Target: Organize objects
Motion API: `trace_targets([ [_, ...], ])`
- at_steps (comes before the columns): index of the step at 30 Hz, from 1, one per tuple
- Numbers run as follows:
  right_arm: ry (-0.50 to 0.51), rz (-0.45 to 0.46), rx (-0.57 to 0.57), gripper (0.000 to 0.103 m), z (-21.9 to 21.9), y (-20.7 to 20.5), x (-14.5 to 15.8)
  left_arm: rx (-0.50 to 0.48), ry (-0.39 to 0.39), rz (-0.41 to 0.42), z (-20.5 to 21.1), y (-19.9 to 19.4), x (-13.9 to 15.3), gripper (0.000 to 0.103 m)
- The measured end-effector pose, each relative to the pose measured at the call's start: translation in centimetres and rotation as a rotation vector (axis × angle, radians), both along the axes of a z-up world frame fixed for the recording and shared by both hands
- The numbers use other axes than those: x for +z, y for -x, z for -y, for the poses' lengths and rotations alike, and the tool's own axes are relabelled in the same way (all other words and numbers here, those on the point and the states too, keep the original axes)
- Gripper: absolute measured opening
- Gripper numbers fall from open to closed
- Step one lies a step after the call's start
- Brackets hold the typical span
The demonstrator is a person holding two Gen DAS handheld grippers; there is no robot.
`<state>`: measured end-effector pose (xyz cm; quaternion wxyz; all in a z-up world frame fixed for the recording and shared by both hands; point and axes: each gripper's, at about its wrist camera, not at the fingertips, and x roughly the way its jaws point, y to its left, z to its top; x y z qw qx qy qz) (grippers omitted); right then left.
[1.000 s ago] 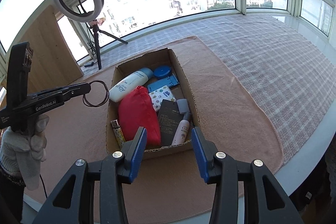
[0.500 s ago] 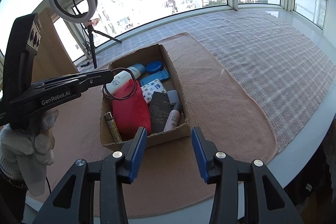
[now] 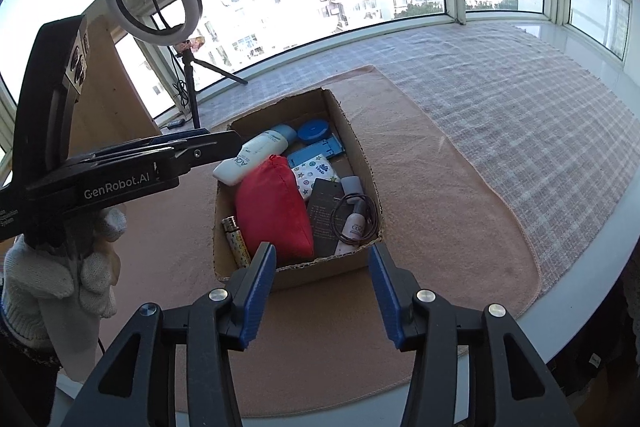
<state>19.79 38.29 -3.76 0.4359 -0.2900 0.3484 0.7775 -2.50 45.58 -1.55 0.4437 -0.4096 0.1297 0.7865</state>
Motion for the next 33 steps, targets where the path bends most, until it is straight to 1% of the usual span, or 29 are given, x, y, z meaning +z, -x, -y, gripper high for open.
trace_targets([
  [2,0.002,-0.015,0.025,0.045,-0.1,1.1,0.3,0.035,0.002,-0.006,1.9,0.5,0.3,0.049],
  [5,-0.005,-0.006,0.064,0.045,-0.2,3.5,0.6,0.107,-0.001,-0.018,5.6,1.4,0.8,0.053],
  [10,-0.021,0.022,0.154,0.045,0.1,8.3,1.2,0.254,-0.008,-0.037,13.2,2.6,1.4,0.061],
  [13,-0.025,0.021,0.203,0.049,0.6,11.2,1.4,0.339,0.007,-0.049,17.5,3.2,1.3,0.065],
  [16,-0.031,0.034,0.257,0.049,1.5,14.3,1.5,0.412,0.020,-0.054,21.5,3.5,1.3,0.070],
  [18,-0.040,0.043,0.294,0.050,2.3,16.4,1.5,0.471,0.026,-0.058,24.2,3.6,1.2,0.078],
  [20,-0.040,0.043,0.335,0.051,3.2,18.4,1.3,0.533,0.037,-0.056,26.9,3.6,0.9,0.082],
  [22,-0.038,0.042,0.362,0.051,4.1,20.2,1.1,0.580,0.073,-0.064,29.1,3.5,0.5,0.082],
  [24,-0.055,0.062,0.383,0.051,5.1,21.8,0.9,0.629,0.101,-0.064,31.2,3.5,0.3,0.082],
  [26,-0.079,0.090,0.406,0.051,6.3,23.4,0.8,0.680,0.088,-0.062,33.6,3.3,0.3,0.082],
  [28,-0.079,0.095,0.433,0.052,7.1,24.9,0.6,0.726,0.093,-0.077,35.8,3.0,0.3,0.082],
  [33,-0.071,0.103,0.465,0.052,8.7,28.0,0.2,0.795,0.108,-0.069,40.5,2.1,-0.3,0.082],
])
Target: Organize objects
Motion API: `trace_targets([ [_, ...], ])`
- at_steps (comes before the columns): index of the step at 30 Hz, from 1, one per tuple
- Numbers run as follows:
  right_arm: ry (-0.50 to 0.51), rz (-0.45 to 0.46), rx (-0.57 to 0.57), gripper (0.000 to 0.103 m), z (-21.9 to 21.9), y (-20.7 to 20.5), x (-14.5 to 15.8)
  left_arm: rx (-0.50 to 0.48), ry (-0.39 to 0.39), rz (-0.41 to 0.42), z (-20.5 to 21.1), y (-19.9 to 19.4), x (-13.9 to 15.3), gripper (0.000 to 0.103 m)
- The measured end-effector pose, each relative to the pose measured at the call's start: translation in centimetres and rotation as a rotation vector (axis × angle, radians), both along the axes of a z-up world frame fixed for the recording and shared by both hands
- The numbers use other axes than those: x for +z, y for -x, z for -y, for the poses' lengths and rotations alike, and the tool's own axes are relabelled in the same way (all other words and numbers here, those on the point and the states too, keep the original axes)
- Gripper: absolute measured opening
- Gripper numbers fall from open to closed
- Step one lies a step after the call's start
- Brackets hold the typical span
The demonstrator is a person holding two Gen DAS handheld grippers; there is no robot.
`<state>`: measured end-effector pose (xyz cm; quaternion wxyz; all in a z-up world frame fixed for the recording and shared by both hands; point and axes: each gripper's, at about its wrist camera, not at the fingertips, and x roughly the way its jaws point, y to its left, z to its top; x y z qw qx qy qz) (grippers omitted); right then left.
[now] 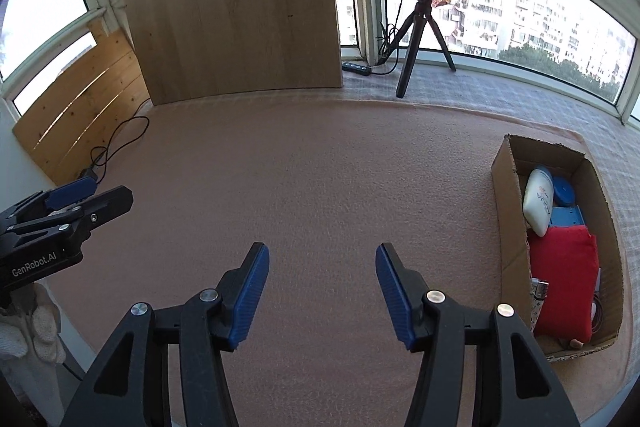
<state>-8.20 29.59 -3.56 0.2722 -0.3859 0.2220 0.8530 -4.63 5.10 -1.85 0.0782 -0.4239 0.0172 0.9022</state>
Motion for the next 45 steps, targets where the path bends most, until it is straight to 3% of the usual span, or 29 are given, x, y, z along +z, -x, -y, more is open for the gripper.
trace_targets([
  [9,-0.020,0.012,0.034,0.055,3.0,3.2,-0.2,0.055,0.038,0.027,5.8,-2.1,-1.5,0.082],
  [21,-0.028,-0.023,-0.009,0.059,6.2,3.7,0.7,0.059,0.014,0.019,10.4,-4.3,-0.3,0.084],
  [45,-0.024,-0.050,-0.085,0.061,6.8,1.9,1.1,-0.022,0.001,-0.029,8.1,-3.3,2.1,0.090],
])
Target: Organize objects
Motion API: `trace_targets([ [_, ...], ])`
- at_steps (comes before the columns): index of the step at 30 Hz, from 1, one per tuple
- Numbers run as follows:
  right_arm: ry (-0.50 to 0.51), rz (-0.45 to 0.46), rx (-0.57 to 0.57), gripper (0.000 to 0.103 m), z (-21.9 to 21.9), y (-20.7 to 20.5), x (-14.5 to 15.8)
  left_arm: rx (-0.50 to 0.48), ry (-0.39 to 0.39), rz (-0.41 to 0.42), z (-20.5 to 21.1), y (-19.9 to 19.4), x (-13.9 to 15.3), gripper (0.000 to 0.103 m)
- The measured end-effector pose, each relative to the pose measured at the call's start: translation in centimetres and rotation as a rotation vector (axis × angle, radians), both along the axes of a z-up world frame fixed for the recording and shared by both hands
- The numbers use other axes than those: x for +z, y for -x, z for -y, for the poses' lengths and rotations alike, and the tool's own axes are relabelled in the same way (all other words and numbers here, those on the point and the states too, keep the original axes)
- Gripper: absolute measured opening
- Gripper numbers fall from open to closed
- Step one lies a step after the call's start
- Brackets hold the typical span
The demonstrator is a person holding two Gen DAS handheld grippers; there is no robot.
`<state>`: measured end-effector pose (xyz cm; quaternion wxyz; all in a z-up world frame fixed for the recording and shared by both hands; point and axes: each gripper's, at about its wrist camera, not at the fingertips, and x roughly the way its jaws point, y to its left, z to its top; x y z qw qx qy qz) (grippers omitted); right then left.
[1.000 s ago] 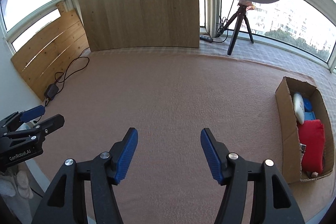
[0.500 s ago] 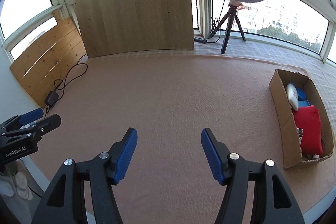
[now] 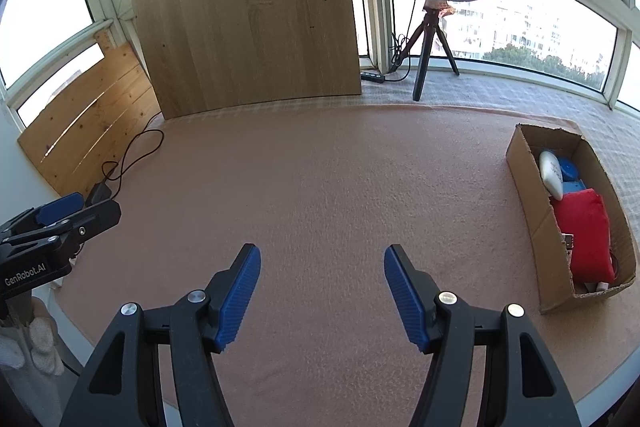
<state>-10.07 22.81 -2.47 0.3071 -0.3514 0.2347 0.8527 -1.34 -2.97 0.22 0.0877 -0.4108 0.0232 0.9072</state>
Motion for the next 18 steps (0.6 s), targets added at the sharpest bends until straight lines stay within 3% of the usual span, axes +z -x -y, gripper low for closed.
trace_targets([
  [18,-0.006,-0.007,0.001,0.064,-0.8,0.4,0.2,-0.010,0.007,0.002,-1.1,1.3,-0.3,0.091],
])
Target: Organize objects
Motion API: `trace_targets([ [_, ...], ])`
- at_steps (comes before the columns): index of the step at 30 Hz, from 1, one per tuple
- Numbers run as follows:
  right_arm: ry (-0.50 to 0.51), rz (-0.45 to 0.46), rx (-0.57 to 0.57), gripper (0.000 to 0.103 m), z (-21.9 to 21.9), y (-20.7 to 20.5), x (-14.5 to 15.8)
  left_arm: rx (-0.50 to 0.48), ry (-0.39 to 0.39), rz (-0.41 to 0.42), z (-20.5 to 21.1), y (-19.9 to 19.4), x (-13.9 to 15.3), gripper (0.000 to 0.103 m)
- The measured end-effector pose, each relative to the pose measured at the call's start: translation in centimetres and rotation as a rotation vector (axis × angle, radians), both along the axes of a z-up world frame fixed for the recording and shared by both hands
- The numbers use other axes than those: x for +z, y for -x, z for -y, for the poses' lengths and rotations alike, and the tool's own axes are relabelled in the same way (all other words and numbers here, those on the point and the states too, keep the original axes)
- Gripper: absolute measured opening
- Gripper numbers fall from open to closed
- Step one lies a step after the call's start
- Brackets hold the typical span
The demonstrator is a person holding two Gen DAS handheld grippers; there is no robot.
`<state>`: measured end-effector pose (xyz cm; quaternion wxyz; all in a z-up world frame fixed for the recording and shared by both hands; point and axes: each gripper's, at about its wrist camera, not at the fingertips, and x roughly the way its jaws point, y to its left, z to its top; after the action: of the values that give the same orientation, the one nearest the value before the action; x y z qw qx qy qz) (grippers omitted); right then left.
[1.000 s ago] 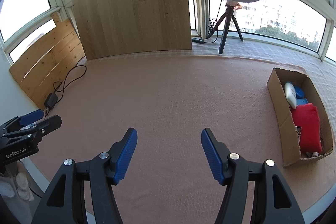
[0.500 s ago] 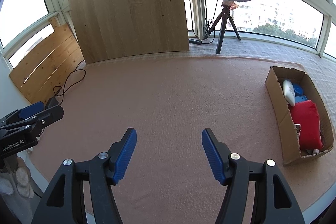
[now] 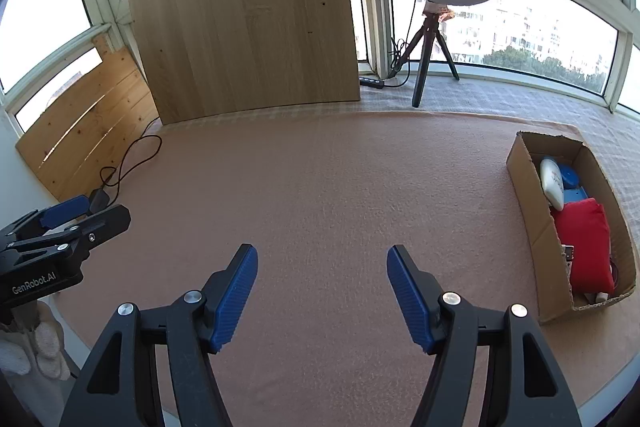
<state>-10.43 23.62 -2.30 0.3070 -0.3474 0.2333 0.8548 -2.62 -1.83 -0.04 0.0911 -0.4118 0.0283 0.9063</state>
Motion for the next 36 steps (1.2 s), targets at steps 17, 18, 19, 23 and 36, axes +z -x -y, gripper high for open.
trace_targets([
  [17,-0.001,0.004,-0.007,0.064,-0.5,0.1,-0.1,0.010,0.003,0.015,0.3,0.6,-0.9,0.091],
  [18,-0.001,0.005,-0.007,0.064,-0.5,0.1,-0.1,0.010,0.004,0.015,0.3,0.6,-0.9,0.091],
  [19,-0.003,0.005,-0.007,0.064,-0.5,0.1,-0.1,0.010,0.005,0.016,0.4,0.6,-1.0,0.091],
  [23,-0.005,0.004,-0.006,0.064,-0.5,0.2,0.0,0.010,0.007,0.017,0.4,0.6,-1.0,0.091],
  [36,-0.007,0.000,-0.009,0.064,-0.5,0.0,0.1,0.008,0.007,0.015,0.3,0.7,-1.1,0.091],
])
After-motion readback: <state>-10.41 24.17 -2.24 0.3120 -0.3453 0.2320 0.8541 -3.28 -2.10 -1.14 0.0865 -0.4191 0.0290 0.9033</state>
